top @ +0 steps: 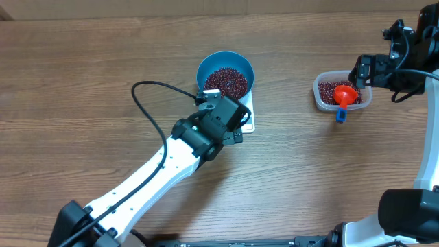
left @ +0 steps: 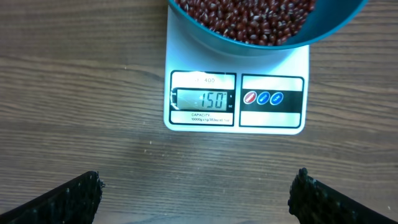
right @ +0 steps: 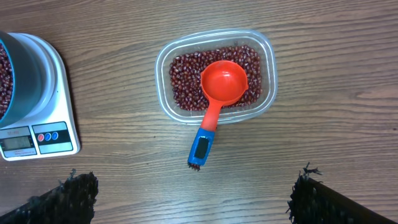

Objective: Scoop item into bowl and weigh 150g on scale

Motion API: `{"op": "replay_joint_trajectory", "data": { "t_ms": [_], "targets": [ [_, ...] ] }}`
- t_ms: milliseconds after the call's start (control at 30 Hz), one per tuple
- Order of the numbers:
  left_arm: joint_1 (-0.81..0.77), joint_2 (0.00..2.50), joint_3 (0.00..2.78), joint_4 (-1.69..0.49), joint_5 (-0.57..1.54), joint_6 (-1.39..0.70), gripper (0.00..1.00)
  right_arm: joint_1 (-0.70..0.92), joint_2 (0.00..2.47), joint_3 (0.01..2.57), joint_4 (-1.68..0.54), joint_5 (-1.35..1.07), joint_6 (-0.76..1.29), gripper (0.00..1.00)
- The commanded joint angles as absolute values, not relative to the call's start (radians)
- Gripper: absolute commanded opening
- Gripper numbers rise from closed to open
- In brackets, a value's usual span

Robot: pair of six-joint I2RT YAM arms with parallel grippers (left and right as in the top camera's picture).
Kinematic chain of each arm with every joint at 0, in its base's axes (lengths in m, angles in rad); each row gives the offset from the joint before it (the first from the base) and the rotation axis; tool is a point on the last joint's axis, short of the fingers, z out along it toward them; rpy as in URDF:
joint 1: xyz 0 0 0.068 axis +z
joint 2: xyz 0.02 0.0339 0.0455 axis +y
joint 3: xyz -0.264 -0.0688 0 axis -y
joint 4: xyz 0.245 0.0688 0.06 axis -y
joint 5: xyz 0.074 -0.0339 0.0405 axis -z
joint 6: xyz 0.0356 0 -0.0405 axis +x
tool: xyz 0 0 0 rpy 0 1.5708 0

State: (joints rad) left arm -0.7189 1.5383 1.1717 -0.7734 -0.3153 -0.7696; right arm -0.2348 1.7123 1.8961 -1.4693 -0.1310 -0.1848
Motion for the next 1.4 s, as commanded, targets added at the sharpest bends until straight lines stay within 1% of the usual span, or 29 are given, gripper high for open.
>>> {"op": "replay_joint_trajectory", "data": {
  "t_ms": [0,767,1033,1367],
  "targets": [
    [-0.713,1.557,1.185,-0.769,-0.336,-0.839,0.99,-0.235,1.705,1.919,-1.468,-0.135,-0.188,1.00],
    [-0.712,1.557,1.185,-0.768,-0.344,-0.835,0.99,-0.235,1.705,1.919,-1.468,-0.135,-0.188,1.00],
    [-0.712,1.558,1.185,-0.708,-0.344,-0.834,0.99,-0.235,1.705,1.919,-1.468,-0.135,-0.188,1.00],
    [-0.712,1.558,1.185,-0.719,-0.366,-0.827,0.99,-0.235,1.705,1.919,-1.468,-0.135,-0.188,1.00]
  ]
}}
